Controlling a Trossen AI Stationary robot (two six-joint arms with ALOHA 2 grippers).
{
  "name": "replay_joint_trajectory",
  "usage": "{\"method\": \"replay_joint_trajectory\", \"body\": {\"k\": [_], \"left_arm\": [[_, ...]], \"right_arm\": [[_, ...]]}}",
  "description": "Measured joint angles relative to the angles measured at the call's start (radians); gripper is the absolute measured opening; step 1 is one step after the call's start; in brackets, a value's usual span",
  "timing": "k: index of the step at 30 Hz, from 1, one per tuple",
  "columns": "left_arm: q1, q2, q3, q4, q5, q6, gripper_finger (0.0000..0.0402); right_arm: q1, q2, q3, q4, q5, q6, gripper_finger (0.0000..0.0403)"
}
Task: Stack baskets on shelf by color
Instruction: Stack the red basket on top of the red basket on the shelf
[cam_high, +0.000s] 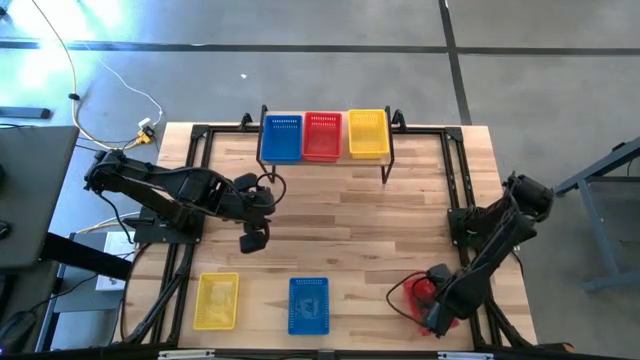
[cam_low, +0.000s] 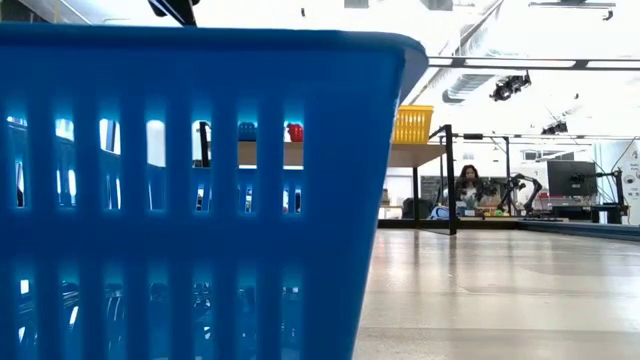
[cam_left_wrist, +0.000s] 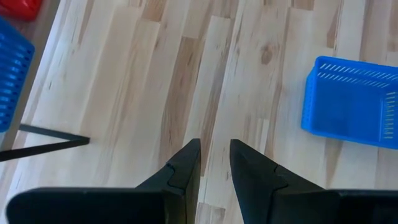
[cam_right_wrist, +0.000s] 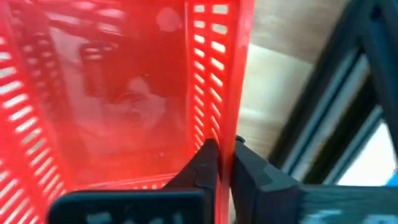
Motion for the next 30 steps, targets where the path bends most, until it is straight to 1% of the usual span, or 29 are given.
{"method": "replay_joint_trajectory", "body": {"k": [3,9,11,19,24,27,30], "left_arm": [[0.000,0.000,0.000,0.030,0.000,0.000,0.0076],[0.000,0.000,0.000,0.115,0.016,0.000,0.0076],[0.000,0.000,0.000,0.130,0.016,0.000,0.0076],[0.001,0.000,0.000,0.155,0.025,-0.052,0.0078],[0.008,0.000,0.000,0.171,0.091,-0.060,0.0104],[0.008,0.000,0.000,0.211,0.098,-0.060,0.0125],[-0.001,0.000,0.000,0.269,0.104,-0.037,0.0137]], "right_arm": [[-0.031,0.000,0.021,-0.006,0.050,-0.014,0.0012],[-0.097,0.000,0.117,-0.077,0.251,-0.052,0.0003],[-0.121,0.000,0.156,-0.116,0.318,-0.085,0.0002],[-0.218,0.001,0.323,-0.261,0.514,-0.244,0.0001],[-0.291,0.001,0.408,-0.323,0.632,-0.342,0.0001],[-0.343,0.001,0.451,-0.321,0.714,-0.412,0.0001],[-0.393,0.001,0.474,-0.296,0.774,-0.470,0.0000]]}}
